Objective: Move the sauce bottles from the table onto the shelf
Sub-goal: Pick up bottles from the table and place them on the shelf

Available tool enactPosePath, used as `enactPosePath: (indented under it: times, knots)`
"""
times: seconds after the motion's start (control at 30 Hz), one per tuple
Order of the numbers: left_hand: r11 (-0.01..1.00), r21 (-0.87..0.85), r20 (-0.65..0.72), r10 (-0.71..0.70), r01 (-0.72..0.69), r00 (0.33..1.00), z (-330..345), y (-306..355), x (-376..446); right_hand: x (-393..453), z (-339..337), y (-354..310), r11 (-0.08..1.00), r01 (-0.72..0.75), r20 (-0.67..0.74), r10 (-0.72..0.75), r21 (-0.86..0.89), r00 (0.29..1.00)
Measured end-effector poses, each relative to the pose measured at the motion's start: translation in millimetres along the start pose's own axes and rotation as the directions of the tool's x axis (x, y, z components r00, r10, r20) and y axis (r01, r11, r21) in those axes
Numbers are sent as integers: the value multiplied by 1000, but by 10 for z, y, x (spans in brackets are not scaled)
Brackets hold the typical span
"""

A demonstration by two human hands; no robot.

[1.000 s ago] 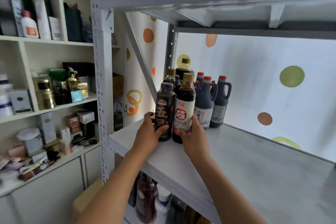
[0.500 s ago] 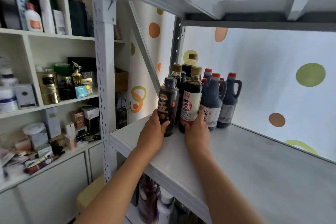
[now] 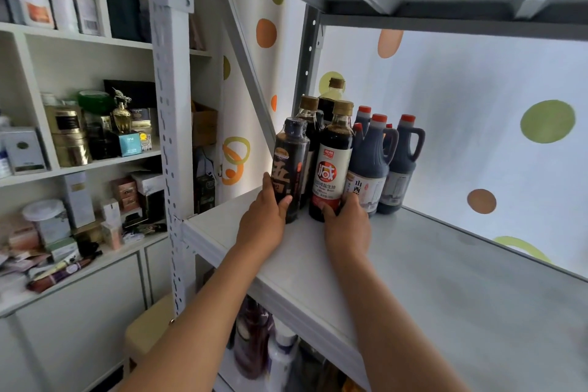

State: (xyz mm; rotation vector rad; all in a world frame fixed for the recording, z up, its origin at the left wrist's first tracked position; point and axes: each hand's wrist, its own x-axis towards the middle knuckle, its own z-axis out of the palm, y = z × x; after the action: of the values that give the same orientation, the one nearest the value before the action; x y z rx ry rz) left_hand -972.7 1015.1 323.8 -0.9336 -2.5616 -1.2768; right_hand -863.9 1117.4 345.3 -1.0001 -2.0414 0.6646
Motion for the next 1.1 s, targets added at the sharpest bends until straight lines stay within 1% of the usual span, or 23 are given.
enactPosePath:
  times: [0.13, 0.27, 0.37, 0.43, 0.5, 0.53, 0.6, 0.67, 0.7, 0.77, 0.83, 0.9, 0.97, 1.03, 1.1]
  knots:
    - [1000, 3, 2, -11, 11, 1000, -2, 15, -7, 5, 5, 35, 999, 17, 5, -17, 30, 1000]
    - [1000, 4, -6, 7, -7, 1000, -8, 27, -8, 6, 0, 54, 998, 12, 28, -14, 64, 1000]
    - [1000, 29, -7, 12, -12, 1000, -13, 36, -36, -37, -16, 30, 999, 16, 37, -17, 49, 999]
    - [1000, 21, 4, -16, 16, 1000, -25, 70, -66, -86, -53, 16, 999, 36, 59, -36, 11, 998]
    - [1000, 5, 40, -29, 29, 999, -63, 128, -141, -185, -121, 8, 995, 83, 130, -76, -48, 989]
    - [1000, 16, 67, -24, 23, 997, -94, 156, -198, -241, -160, 2, 987, 130, 182, -111, -96, 977]
    - [994, 107, 116, -29, 16, 993, -129, 199, -336, -364, -234, -7, 935, 248, 326, -158, -254, 932]
    - [972, 234, 131, -71, 39, 989, -168, 239, -498, -515, -317, -7, 851, 344, 453, -144, -396, 880]
    - [955, 293, 135, -85, 42, 987, -183, 258, -590, -605, -365, 10, 820, 374, 497, -128, -434, 858]
    - [910, 414, 181, -48, -32, 982, -215, 285, -754, -780, -459, 57, 810, 377, 539, -90, -450, 837]
    - [873, 464, 259, 30, -151, 965, -279, 297, -941, -954, -596, 80, 819, 359, 564, -53, -447, 824]
    - [863, 452, 303, 88, -225, 949, -347, 264, -1149, -1117, -742, 98, 817, 382, 584, -69, -433, 809]
    - [866, 433, 307, 121, -252, 944, -368, 208, -1397, -1307, -880, 121, 810, 416, 584, -114, -414, 804]
    - [900, 367, 306, 121, -234, 944, -368, 185, -1665, -1532, -976, 165, 776, 460, 565, -165, -431, 808]
    - [934, 296, 259, 122, -199, 958, -372, 254, -1983, -1811, -1101, 259, 708, 532, 526, -263, -465, 809]
